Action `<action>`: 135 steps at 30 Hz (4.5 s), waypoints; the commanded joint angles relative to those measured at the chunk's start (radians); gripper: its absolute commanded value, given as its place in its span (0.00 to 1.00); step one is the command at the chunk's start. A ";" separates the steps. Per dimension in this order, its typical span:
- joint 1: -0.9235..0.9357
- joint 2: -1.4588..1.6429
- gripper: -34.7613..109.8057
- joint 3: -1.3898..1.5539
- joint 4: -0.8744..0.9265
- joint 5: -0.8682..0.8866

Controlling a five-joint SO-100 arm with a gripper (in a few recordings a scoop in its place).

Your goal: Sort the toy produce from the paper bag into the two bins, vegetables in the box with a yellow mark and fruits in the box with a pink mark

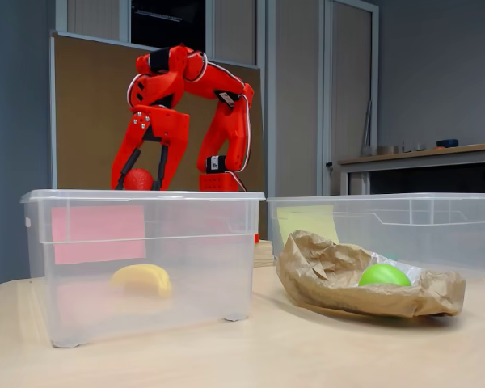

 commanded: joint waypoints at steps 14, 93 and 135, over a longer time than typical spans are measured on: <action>-0.029 0.083 0.50 0.063 -0.081 0.028; -1.173 -0.980 0.43 -0.715 -0.362 0.710; 0.066 0.229 0.45 0.072 0.140 0.112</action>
